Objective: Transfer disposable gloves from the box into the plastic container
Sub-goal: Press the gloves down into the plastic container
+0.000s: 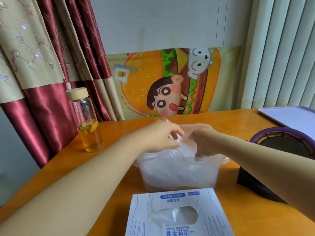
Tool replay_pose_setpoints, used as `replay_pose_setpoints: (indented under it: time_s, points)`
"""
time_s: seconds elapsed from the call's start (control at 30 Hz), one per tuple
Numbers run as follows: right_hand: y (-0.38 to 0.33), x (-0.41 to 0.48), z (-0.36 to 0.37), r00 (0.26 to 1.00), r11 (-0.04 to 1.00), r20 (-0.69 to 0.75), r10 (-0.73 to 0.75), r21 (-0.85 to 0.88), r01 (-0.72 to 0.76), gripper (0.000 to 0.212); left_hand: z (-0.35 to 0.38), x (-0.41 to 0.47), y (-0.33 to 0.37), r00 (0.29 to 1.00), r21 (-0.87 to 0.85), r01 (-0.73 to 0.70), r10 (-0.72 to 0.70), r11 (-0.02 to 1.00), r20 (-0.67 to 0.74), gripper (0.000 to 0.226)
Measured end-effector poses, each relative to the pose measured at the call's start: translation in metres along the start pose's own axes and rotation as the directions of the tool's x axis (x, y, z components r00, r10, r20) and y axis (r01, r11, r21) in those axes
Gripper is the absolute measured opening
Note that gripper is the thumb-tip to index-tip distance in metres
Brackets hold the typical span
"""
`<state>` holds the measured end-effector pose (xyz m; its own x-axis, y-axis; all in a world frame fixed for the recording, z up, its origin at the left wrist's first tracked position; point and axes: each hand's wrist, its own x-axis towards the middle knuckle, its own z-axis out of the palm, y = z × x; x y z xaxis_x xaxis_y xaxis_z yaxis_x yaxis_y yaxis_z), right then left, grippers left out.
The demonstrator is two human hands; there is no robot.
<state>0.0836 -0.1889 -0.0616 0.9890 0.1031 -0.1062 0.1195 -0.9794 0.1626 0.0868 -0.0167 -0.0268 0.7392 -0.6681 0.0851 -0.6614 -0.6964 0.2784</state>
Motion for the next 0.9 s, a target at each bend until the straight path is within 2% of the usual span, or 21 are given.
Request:
replay_pose_setpoints:
  time_s: [0.07,0.17,0.23,0.4,0.47,0.53,0.6,0.63,0.67,0.73,0.8,0.83,0.9]
  points:
    - [-0.001,0.003,-0.001,0.994,0.994,0.105,-0.003,-0.112,0.015,0.065,0.011,0.012,-0.002,0.963,0.198,0.074,-0.122,0.977,0.242,0.059]
    - [-0.002,0.010,-0.002,0.975,0.968,0.222,0.015,-0.249,0.042,0.048,0.020,0.025,-0.004,0.871,0.369,0.141,-0.292,0.919,0.395,0.073]
    - [0.000,0.015,0.002,0.979,0.938,0.204,0.027,-0.345,0.046,0.035,0.023,0.033,-0.005,0.823,0.433,0.164,-0.365,0.886,0.435,0.072]
    - [0.001,0.024,0.018,0.980,0.842,0.183,0.074,-0.539,0.037,0.039,0.054,0.048,-0.035,0.711,0.549,0.169,-0.487,0.819,0.507,0.054]
    - [0.000,0.026,0.018,0.977,0.834,0.192,0.089,-0.551,0.032,0.040,0.054,0.049,-0.041,0.762,0.603,0.014,-0.399,0.798,0.510,0.049]
    - [0.001,0.021,0.010,0.980,0.843,0.187,0.066,-0.537,0.045,0.041,0.049,0.044,-0.038,0.801,0.540,-0.014,-0.314,0.842,0.510,0.051]
    - [0.004,0.011,-0.006,0.983,0.868,0.180,0.021,-0.491,0.071,0.054,0.037,0.038,-0.029,0.805,0.400,0.124,-0.328,0.908,0.495,0.066]
    - [0.005,0.003,-0.016,0.988,0.890,0.154,-0.010,-0.450,0.079,0.061,0.028,0.035,-0.025,0.814,0.384,0.154,-0.337,0.910,0.472,0.074]
    - [0.006,-0.005,-0.024,0.994,0.916,0.095,-0.051,-0.393,0.084,0.062,0.019,0.030,-0.023,0.828,0.368,0.162,-0.329,0.916,0.454,0.078]
    - [0.006,-0.021,-0.037,0.977,0.962,-0.133,-0.167,-0.240,0.132,0.051,0.002,0.018,-0.020,0.868,0.303,0.161,-0.281,0.939,0.410,0.077]
    - [-0.001,-0.040,-0.045,0.900,0.963,-0.347,-0.263,-0.044,0.264,0.036,-0.011,-0.001,-0.016,0.915,0.239,0.172,-0.244,0.956,0.321,0.068]
    - [-0.007,-0.051,-0.048,0.862,0.937,-0.398,-0.314,0.020,0.350,0.030,-0.014,-0.010,-0.016,0.939,0.215,0.163,-0.218,0.963,0.264,0.062]
    - [-0.022,-0.075,-0.049,0.818,0.873,-0.369,-0.442,0.031,0.486,0.022,-0.017,-0.030,-0.014,0.972,0.190,0.142,-0.173,0.971,0.157,0.052]
